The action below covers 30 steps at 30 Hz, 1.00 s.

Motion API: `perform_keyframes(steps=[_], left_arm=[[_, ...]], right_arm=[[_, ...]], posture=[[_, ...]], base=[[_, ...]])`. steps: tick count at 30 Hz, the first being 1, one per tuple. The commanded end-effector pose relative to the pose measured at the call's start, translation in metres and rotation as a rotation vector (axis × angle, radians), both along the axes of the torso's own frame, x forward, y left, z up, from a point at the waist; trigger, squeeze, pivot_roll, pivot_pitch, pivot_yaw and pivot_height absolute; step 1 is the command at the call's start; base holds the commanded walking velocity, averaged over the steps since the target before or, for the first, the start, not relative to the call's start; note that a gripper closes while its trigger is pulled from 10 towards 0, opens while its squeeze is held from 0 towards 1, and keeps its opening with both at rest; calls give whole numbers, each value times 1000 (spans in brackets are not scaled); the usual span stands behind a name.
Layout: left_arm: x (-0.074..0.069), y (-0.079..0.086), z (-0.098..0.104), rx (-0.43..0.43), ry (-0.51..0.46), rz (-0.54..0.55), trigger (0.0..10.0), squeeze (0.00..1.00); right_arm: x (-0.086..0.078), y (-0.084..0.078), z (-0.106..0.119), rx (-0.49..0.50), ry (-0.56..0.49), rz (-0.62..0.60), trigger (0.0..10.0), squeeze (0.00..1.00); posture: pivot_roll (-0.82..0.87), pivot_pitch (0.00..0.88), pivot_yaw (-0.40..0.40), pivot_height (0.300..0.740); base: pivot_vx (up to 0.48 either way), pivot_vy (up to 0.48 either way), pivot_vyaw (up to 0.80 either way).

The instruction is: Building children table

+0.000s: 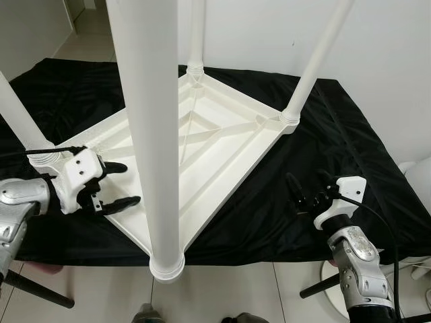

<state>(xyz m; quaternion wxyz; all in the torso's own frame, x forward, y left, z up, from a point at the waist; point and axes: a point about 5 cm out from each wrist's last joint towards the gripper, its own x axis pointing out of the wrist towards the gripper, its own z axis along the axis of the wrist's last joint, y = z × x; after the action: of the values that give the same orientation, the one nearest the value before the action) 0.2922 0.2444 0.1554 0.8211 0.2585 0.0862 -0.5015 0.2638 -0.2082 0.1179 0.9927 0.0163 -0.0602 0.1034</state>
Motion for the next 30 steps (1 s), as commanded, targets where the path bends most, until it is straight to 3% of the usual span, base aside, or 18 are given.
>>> perform_keyframes(steps=[1, 10, 21, 30], left_arm=[[-8, -6, -6, 43, 109, -196, 10000, 0], [-3, -15, -24, 97, 134, -232, 10000, 0], [-2, -8, -19, 87, 134, -232, 10000, 0], [1, -15, -30, 163, 109, -269, 10000, 0]], right_arm=[[0, -2, 1, -9, 5, 2, 10000, 0], [-3, -5, 4, -23, 3, 2, 10000, 0], [-6, -8, 2, -22, 6, -10, 10000, 0], [-2, 0, 5, -25, 2, 30, 10000, 0]], posture=[[145, 11, -49, 740], [121, 13, -37, 740], [122, 15, -33, 740], [125, 18, -43, 740]], base=[[0, 0, 0], [0, 0, 0], [0, 0, 0], [0, 0, 0]])
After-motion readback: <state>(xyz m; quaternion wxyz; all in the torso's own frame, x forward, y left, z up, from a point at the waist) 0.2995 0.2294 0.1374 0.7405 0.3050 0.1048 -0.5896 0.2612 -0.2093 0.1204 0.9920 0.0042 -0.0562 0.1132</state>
